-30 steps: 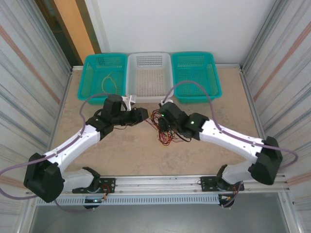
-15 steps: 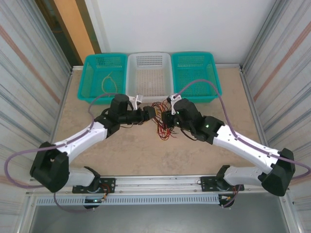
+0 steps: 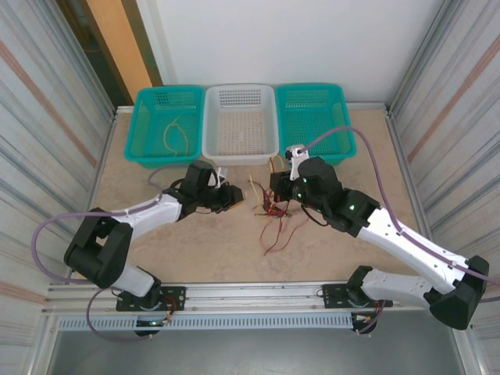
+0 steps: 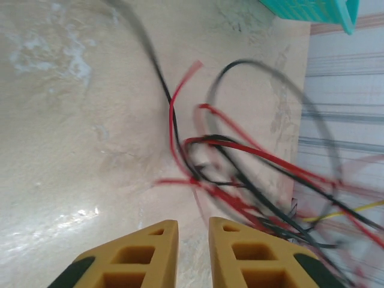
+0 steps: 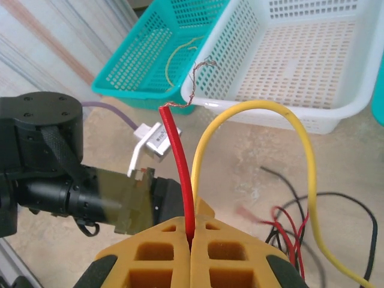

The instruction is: Untangle the cables

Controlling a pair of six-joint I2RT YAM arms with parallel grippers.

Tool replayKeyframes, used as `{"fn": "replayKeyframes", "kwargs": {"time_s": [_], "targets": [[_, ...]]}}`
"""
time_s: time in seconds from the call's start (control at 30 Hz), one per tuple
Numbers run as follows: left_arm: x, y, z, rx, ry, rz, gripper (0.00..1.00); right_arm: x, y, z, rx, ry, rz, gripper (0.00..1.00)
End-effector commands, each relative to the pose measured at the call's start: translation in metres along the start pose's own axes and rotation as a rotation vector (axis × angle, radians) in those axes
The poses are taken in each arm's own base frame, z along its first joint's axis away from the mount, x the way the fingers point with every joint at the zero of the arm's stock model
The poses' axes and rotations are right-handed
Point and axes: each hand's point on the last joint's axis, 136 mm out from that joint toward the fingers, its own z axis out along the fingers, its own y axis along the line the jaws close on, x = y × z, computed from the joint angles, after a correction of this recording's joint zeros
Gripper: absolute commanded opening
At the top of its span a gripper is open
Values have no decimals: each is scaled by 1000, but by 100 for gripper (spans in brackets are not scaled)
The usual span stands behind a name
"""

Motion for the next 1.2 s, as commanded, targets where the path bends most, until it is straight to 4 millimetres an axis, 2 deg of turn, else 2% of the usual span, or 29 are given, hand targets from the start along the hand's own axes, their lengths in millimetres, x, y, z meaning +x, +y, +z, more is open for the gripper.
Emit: {"fn": "replayKeyframes", "kwargs": {"time_s": [0.0, 0.07, 0.2, 0.27, 0.37, 0.47, 0.53, 0.6, 0.73, 0.77, 0.8, 0.83, 0.9, 0.97, 1.0, 1.1, 1.17], "targets": [[2, 15, -4, -66, 0, -4, 21, 17, -15, 1, 58, 13, 20, 0], [3, 14, -11, -83, -13, -1, 22, 28, -21, 2, 69, 33, 21, 0], [0, 3, -28, -100, -45, 41, 36, 40, -29, 4, 90, 64, 3, 0], [-5, -2, -39, -115, -68, 65, 38, 43, -33, 5, 99, 76, -3, 0], [-15, -19, -52, -98, -114, 107, 39, 42, -39, 7, 105, 85, -5, 0], [-21, -41, -56, -41, -130, 124, 40, 37, -44, 9, 81, 100, 30, 0], [-21, -58, -57, 10, -137, 146, 43, 34, -46, 10, 56, 110, 55, 11], [-20, -70, -59, 38, -146, 174, 45, 38, -54, 13, 71, 142, 81, 30], [-15, -74, -54, 57, -136, 165, 44, 65, -75, 13, 181, 215, 97, 45], [-12, -74, -51, 60, -122, 170, 44, 68, -82, 11, 217, 214, 103, 61], [-9, -73, -47, 56, -104, 180, 44, 71, -90, 7, 255, 210, 113, 73], [-6, -72, -44, 46, -85, 189, 43, 71, -98, 3, 293, 202, 123, 76], [-3, -67, -38, 28, -56, 190, 41, 77, -115, 0, 353, 231, 158, 75], [-1, -63, -32, 24, -37, 186, 40, 85, -127, 1, 395, 282, 202, 60], [-1, -60, -29, 20, -30, 181, 39, 90, -130, 3, 402, 315, 219, 49], [-2, -60, -16, 33, 4, 171, 38, 101, -131, 14, 405, 391, 225, 32], [-4, -66, -6, 47, 20, 181, 39, 103, -126, 22, 393, 419, 208, 32]]}}
